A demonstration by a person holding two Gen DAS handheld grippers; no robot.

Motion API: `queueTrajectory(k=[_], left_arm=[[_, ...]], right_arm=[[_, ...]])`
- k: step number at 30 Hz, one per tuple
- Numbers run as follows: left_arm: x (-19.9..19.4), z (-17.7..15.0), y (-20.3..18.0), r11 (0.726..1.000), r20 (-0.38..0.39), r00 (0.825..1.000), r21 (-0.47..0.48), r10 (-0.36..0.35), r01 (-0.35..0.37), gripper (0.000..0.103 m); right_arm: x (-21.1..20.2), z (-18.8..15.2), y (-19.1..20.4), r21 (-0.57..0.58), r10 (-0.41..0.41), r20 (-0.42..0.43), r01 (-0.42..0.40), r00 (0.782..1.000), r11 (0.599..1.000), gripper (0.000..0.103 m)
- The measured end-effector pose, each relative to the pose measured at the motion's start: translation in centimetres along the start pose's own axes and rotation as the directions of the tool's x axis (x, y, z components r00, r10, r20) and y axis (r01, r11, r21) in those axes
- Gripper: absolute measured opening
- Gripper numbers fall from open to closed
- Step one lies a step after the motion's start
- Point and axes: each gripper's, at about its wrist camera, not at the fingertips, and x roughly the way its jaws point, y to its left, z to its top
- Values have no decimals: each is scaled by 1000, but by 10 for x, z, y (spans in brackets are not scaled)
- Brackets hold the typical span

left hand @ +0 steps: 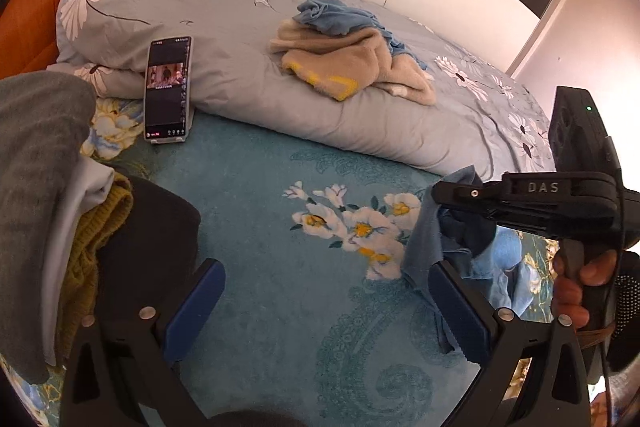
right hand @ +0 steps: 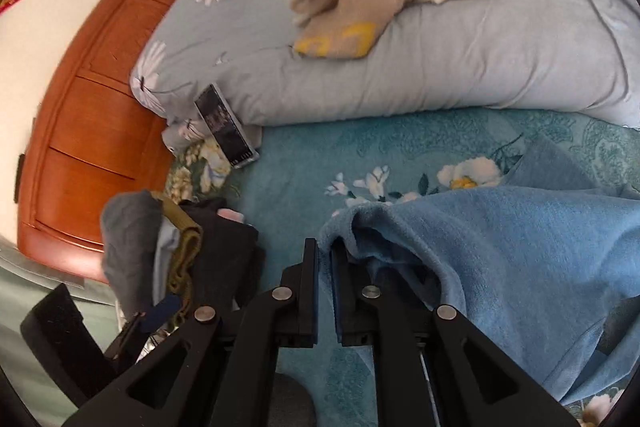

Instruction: Fold clothes

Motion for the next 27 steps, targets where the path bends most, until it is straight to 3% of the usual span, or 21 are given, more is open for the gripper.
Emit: queueTrajectory(k=[3, 4, 6, 11, 16, 21, 27], left_arm=[[12, -4, -4, 1000, -39, 999, -8, -30, 30, 103], [16, -5, -7, 999, -53, 998, -10, -41, 41, 103], [25, -10, -11, 998, -82, 994, -14, -67, 66, 103], [48, -18, -27, 993, -148, 982, -19, -116, 115, 103], [71, -26, -37, 993, -201, 973, -4, -113, 115, 103], [87, -32, -44, 994, -226, 969, 4, -101, 105, 103], [97, -30, -46, 995, -239, 966, -16, -101, 100, 103]], right_arm=[[4, -2, 3, -36, -13, -23, 12, 1000, 999, 13], [-1, -2, 4, -50, -12, -19, 11, 1000, 999, 26], [-11, -4, 6, -77, -9, -10, 8, 1000, 997, 40], [-54, -6, 1, -123, -21, 56, 27, 998, 992, 43], [-68, -46, -24, -189, -197, 38, 201, 980, 961, 44], [-40, -95, -44, -221, -284, -54, 266, 957, 938, 44], [-12, -107, -42, -212, -335, -28, 322, 942, 923, 44]])
